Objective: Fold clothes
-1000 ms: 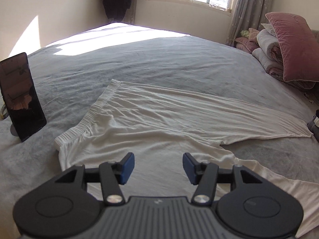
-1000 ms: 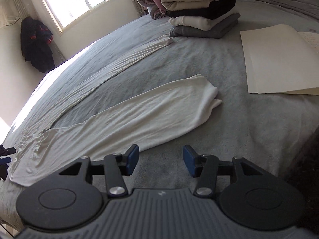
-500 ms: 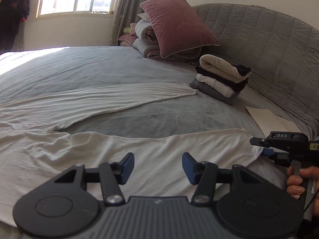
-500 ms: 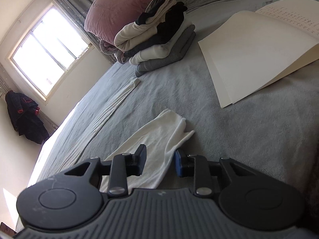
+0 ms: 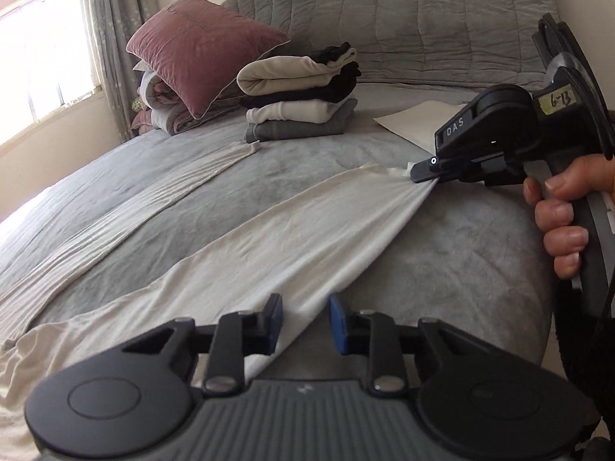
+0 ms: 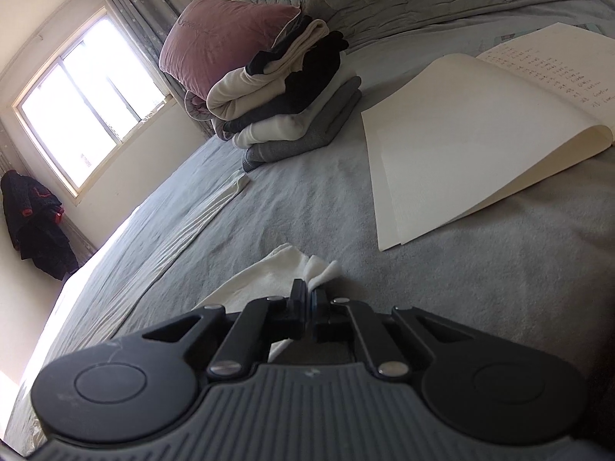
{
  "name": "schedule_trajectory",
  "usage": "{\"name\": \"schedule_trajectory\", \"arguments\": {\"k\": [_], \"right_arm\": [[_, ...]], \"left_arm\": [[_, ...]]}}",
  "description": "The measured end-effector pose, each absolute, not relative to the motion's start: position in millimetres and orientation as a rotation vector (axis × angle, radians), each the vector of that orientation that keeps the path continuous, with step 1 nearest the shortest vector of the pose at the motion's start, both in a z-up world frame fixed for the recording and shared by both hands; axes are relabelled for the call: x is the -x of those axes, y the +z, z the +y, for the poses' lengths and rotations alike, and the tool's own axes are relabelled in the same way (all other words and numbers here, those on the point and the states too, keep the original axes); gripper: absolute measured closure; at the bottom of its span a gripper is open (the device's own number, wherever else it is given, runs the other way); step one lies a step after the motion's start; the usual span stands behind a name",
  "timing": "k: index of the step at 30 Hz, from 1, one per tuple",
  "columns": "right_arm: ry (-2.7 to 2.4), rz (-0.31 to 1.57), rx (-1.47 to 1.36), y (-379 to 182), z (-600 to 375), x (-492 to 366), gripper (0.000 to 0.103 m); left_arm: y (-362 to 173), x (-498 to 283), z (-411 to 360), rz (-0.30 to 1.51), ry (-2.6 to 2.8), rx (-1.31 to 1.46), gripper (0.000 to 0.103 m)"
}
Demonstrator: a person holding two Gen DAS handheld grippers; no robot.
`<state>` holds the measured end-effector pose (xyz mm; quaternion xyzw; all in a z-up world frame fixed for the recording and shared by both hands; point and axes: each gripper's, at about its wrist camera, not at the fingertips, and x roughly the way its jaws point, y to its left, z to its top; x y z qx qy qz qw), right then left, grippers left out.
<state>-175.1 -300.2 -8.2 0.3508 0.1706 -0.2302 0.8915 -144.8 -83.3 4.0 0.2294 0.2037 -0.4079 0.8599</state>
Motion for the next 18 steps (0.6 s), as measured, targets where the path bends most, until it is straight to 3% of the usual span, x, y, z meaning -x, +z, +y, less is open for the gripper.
{"name": "schedule_trajectory", "arguments": {"k": [8,15,17,18], "right_arm": [[-0.462,0.352,-0.551,10.0,-289.3,189.1,0.102],[-0.492,0.462,-0.485,-1.2,-278.9,188.5,0.101],[-0.493,0.456,-0.477,2.9,-278.3,188.7,0.099],[-0.493,0.453,-0.473,5.0,-278.0,188.8,0.091]], "left_arm": [[14.1,154.7,-78.8,0.442,-0.898,-0.425,0.102],[3.4,155.4,-76.7,0.487,-0.933,-0.425,0.101],[6.5,154.1,-74.4,0.494,-0.943,-0.411,0.099],[9.3,153.2,-72.3,0.496,-0.948,-0.403,0.097]]}}
